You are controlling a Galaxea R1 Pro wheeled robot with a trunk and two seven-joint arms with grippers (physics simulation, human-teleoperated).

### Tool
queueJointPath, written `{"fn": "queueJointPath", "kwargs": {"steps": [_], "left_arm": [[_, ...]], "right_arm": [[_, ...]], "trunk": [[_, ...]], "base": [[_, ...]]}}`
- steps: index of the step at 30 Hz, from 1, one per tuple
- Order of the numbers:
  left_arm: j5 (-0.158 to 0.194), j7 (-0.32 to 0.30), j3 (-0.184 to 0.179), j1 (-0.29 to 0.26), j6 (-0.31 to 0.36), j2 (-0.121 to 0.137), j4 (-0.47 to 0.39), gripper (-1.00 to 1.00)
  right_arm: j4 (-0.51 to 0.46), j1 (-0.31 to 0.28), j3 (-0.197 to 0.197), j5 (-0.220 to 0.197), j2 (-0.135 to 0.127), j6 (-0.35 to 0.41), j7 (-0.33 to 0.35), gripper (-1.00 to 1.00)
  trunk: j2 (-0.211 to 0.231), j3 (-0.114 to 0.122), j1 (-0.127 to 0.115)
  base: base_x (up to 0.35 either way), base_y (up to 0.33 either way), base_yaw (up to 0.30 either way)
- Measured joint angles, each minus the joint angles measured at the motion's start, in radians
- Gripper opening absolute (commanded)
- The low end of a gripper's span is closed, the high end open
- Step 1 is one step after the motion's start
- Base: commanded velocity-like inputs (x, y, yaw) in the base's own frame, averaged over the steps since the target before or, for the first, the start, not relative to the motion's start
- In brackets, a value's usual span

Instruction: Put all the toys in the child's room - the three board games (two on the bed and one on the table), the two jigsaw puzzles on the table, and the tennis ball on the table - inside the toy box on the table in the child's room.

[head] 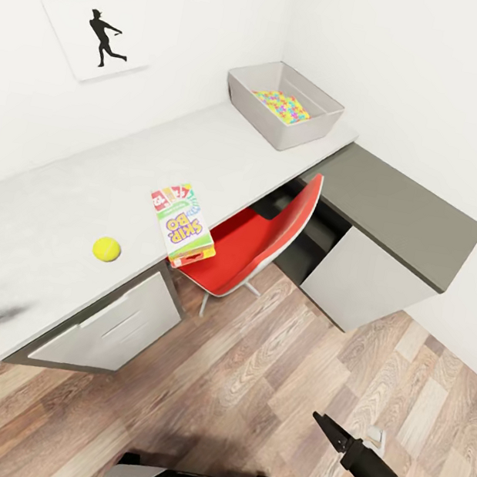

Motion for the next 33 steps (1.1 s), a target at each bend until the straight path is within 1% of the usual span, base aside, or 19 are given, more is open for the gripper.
{"fn": "queueJointPath", "kwargs": {"steps": [1,3,5,8,11,13,20,26,31,33], "left_arm": [[0.003,0.000,0.015,0.004,0.000,-0.004,-0.001,1.00],[0.003,0.000,0.016,0.005,0.000,-0.007,-0.002,1.00],[0.004,0.000,0.002,0.007,-0.002,-0.011,-0.003,1.00],[0.003,0.000,-0.042,0.008,-0.005,-0.013,-0.003,1.00],[0.002,0.000,-0.062,0.008,-0.006,-0.013,-0.004,1.00],[0.002,0.000,-0.068,0.008,-0.006,-0.013,-0.004,1.00],[0.002,0.000,-0.079,0.008,-0.008,-0.015,-0.004,1.00],[0.001,0.000,-0.082,0.008,-0.008,-0.015,-0.004,1.00],[0.001,0.000,-0.083,0.008,-0.010,-0.016,-0.004,1.00],[0.001,0.000,-0.083,0.008,-0.013,-0.016,-0.004,1.00]], "right_arm": [[0.003,0.000,-0.001,0.001,0.006,-0.001,-0.003,1.00],[0.005,0.000,-0.002,0.001,0.009,-0.001,-0.002,1.00],[0.007,0.000,-0.006,-0.003,0.011,0.000,0.001,1.00],[0.006,0.000,-0.009,-0.005,0.013,0.000,0.002,1.00],[0.008,0.000,-0.009,-0.006,0.013,0.000,-0.001,1.00],[0.009,0.000,-0.010,-0.007,0.013,0.003,-0.003,1.00],[0.013,0.000,-0.011,-0.009,0.007,0.013,-0.005,1.00],[0.004,0.000,-0.012,-0.010,0.010,0.005,0.001,1.00],[0.004,0.000,-0.013,-0.010,0.011,0.001,0.020,1.00],[0.004,0.000,-0.021,-0.010,0.011,0.000,0.039,1.00]], "trunk": [[0.000,0.000,0.000],[0.000,0.000,0.000],[0.000,0.000,0.000],[0.000,0.000,0.000],[0.000,0.000,0.000],[0.000,0.000,0.000],[0.000,0.000,0.000],[0.000,0.001,0.000],[0.000,0.006,0.000],[0.000,0.009,0.000]], "base": [[0.000,0.000,-0.008],[0.000,0.000,-0.005],[0.000,0.000,-0.003],[0.000,0.000,-0.001],[0.000,0.000,0.000],[0.000,0.000,0.000],[0.000,0.000,0.000],[0.000,0.000,-0.004],[0.000,0.000,-0.046],[0.000,0.000,-0.058]]}}
